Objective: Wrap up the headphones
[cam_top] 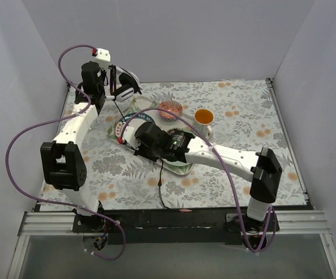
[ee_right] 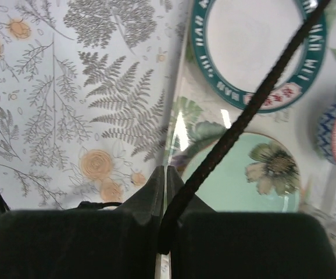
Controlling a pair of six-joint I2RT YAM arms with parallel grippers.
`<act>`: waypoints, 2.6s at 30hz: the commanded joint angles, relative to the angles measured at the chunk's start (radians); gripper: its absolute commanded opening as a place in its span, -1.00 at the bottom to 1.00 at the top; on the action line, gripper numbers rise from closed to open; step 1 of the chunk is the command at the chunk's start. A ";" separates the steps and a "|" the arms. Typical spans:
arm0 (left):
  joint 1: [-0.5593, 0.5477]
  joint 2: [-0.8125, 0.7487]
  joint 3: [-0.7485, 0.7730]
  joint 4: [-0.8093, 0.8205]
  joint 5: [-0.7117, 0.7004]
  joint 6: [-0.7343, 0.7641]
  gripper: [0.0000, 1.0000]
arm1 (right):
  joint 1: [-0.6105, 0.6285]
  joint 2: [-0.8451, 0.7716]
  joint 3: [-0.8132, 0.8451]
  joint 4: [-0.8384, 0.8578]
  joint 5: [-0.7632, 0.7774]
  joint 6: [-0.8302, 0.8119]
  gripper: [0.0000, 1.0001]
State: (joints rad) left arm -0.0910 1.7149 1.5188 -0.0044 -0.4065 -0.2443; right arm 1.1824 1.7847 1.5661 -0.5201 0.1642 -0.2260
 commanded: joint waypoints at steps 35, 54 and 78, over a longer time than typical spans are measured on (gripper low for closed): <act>-0.316 -0.512 0.049 -0.773 0.765 -0.091 -1.00 | -0.529 0.013 0.592 -0.037 -0.029 -0.205 -0.97; -0.316 -0.428 0.602 -0.715 0.879 -0.464 -1.00 | -0.575 -0.149 0.036 0.604 -0.684 0.169 -0.26; -0.314 -0.376 0.678 -0.625 0.598 -0.441 -1.00 | -0.612 -0.378 -0.336 0.531 -0.174 0.090 0.50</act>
State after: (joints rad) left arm -0.4034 1.3617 2.1693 -0.7235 0.2115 -0.6643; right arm 0.5888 1.4841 1.2358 0.0738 -0.2260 -0.0513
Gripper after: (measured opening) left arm 0.054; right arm 0.688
